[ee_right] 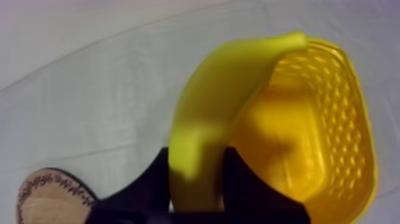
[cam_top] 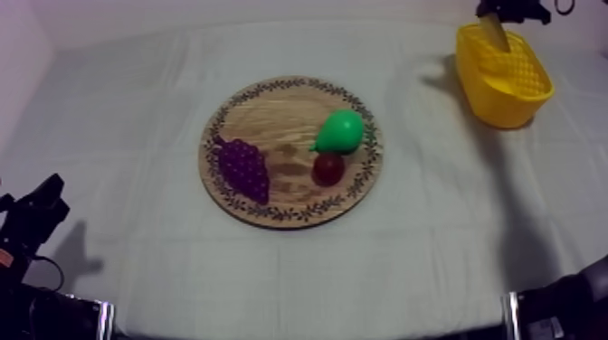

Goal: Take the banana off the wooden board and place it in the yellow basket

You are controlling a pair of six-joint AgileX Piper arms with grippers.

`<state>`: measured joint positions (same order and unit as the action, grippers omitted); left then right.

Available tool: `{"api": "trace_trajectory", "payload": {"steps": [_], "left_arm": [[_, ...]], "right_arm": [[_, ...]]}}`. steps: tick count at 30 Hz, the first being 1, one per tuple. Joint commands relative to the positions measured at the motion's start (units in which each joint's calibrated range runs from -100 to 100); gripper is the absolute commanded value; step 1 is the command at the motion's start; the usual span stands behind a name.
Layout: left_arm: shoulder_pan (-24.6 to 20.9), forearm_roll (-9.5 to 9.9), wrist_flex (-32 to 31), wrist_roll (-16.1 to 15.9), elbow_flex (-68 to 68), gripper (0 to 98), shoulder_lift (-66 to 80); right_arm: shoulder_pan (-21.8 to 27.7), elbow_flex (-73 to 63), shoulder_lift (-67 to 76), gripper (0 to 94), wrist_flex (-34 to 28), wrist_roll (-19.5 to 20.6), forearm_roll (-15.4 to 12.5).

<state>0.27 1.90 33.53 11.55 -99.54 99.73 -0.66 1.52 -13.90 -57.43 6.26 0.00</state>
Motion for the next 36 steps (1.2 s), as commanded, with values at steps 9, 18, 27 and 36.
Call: {"api": "trace_trajectory", "payload": {"steps": [9, 18, 27, 36], "left_arm": [[0.0, 0.02, 0.0, 0.0, 0.0, 0.1, 0.0], [0.0, 0.02, 0.0, 0.0, 0.0, 0.1, 0.0], [0.0, 0.02, 0.0, 0.0, 0.0, 0.1, 0.0], [0.0, 0.02, 0.0, 0.0, 0.0, 0.1, 0.0]], "right_arm": [[3.0, -1.4, -5.6, 25.6, 1.3, 0.3, 0.4], [2.7, 0.4, -5.8, 50.2, 2.2, 0.9, 1.4], [1.6, 6.9, 2.8, 57.3, 2.6, 0.8, 1.3], [-1.1, 20.4, 21.9, 43.4, 4.8, 0.8, 2.1]]}}
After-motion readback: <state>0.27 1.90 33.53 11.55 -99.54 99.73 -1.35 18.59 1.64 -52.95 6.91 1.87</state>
